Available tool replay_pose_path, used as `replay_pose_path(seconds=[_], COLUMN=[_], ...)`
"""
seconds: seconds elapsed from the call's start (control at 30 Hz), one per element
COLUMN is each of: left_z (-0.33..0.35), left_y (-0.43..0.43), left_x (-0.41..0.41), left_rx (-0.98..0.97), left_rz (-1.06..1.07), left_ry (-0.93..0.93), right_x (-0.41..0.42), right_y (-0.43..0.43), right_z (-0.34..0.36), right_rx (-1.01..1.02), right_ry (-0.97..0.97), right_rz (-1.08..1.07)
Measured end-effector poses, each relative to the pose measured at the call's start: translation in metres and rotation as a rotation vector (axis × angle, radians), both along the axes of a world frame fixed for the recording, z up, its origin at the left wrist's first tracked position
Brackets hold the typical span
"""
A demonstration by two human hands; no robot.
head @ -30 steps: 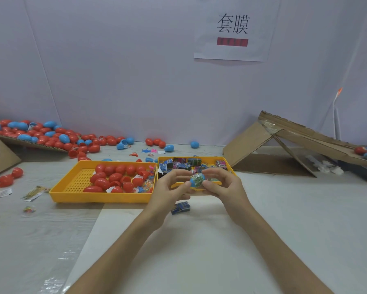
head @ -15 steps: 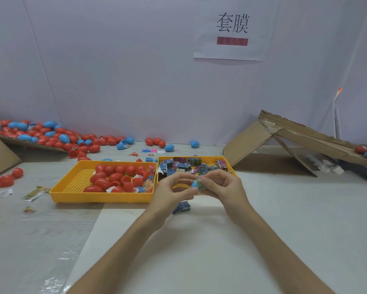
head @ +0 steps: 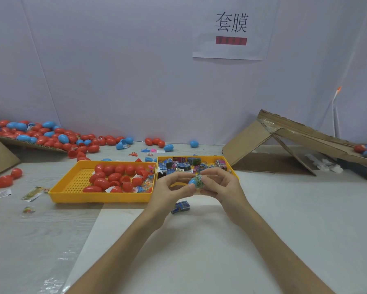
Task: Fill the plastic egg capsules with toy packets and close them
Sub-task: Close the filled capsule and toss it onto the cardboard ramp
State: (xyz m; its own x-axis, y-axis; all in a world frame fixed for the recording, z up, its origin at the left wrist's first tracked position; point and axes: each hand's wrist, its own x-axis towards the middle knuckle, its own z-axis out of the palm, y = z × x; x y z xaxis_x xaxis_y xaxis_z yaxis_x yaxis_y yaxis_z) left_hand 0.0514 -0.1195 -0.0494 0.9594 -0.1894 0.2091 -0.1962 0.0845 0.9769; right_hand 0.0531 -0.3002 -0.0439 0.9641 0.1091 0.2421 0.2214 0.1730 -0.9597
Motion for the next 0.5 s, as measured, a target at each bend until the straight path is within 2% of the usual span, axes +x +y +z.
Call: replay_pose_path(seconds=[0.27,0.43,0.5], left_z=[-0.0003,0.0023,0.0036], left_y=[-0.0012,-0.0033,-0.0015], left_x=[-0.0011,0.0009,0.0024], left_rx=[-0.03,-0.041,-0.08], left_rz=[0.036,0.119,0.157], left_ry=[-0.001,-0.015,-0.022], right_x=[-0.0032,-0.0012,0.0032], right_y=[-0.002,-0.0013,-0.0048], right_z=[0.0013,0.0024,0.0036], right_rx=[-0.145,-0.085,0.042], right_ry=[-0.039,0.075,0.161], right_rz=[-0.005,-0.03,-0.043])
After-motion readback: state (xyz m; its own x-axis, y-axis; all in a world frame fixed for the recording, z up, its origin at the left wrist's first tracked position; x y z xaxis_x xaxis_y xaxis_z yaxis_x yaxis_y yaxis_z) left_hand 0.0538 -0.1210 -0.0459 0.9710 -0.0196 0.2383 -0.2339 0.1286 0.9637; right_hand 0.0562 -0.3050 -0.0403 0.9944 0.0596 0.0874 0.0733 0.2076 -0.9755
